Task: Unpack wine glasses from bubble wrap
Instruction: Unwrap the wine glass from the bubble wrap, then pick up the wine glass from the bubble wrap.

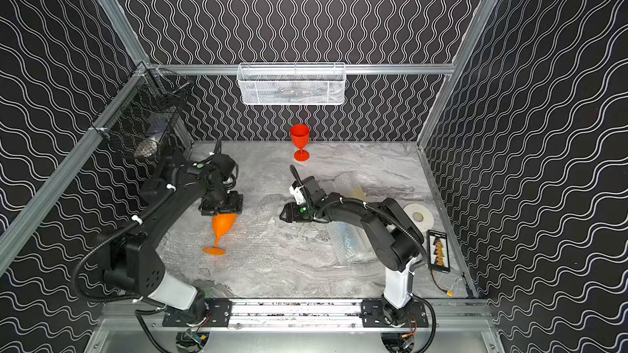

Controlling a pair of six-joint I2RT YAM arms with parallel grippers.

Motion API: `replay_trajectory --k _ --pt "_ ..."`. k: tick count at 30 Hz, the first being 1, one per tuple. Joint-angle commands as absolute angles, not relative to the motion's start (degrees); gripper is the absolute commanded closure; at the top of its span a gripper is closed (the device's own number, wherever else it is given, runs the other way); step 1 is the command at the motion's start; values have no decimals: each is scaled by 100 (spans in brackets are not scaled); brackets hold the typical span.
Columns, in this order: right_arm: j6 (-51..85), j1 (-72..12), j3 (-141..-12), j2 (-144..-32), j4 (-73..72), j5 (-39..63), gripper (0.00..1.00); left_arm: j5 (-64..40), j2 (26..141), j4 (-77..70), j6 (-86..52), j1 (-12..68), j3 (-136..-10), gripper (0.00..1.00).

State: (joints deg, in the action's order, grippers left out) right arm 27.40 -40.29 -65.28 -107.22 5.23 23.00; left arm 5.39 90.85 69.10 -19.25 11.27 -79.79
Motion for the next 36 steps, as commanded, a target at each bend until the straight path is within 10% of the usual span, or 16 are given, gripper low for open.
replay_trajectory --k 1,36 --pt "2707 -3954 -6521 -10740 330 2327 36 1243 9447 7700 -1613 1218 -8352 13" --pt "2760 -3839 -6286 -10914 111 2504 23 1369 10327 6638 -958 786 -7785 1"
